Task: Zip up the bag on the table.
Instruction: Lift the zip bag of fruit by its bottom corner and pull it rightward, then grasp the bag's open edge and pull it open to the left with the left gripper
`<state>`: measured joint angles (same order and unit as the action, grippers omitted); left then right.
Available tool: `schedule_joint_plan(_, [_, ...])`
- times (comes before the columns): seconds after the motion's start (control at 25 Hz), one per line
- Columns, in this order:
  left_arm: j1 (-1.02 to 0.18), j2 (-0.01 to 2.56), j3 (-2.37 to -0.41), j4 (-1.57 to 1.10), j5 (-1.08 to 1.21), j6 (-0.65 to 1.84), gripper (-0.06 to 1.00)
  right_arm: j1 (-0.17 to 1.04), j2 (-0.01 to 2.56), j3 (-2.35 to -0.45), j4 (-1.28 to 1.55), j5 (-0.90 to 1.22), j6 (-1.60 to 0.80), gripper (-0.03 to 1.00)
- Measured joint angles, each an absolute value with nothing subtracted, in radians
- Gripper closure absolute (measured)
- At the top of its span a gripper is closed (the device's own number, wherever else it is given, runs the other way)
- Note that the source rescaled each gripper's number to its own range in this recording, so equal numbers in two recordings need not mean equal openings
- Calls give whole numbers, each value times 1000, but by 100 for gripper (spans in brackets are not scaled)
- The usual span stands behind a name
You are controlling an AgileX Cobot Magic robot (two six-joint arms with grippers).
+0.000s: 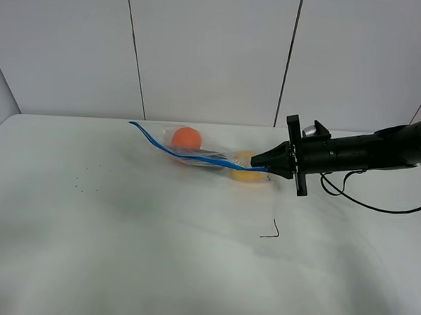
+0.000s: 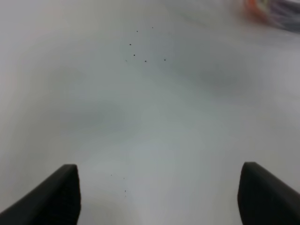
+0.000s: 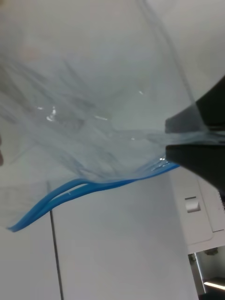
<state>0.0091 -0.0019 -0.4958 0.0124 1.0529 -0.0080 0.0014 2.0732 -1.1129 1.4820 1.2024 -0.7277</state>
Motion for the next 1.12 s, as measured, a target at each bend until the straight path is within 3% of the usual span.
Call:
schedule_joint_plan(0.44, [9,0,-512,12,1042,-8,7,2,2073,-1113,1482,1202,-725,97])
schedule_joint_plan(0.68, [9,219,-734,12,978,59,7,2,2073,-1113,1482,1202,-725,97])
schedule_joint_plan(0.84, [9,443,-917,12,927,301,7,2,2073,-1113,1482,1202,-725,97])
schedule_joint_plan(1.12, [9,717,-1030,10,750,1038,8,2,2073,-1113,1482,1202,-726,97])
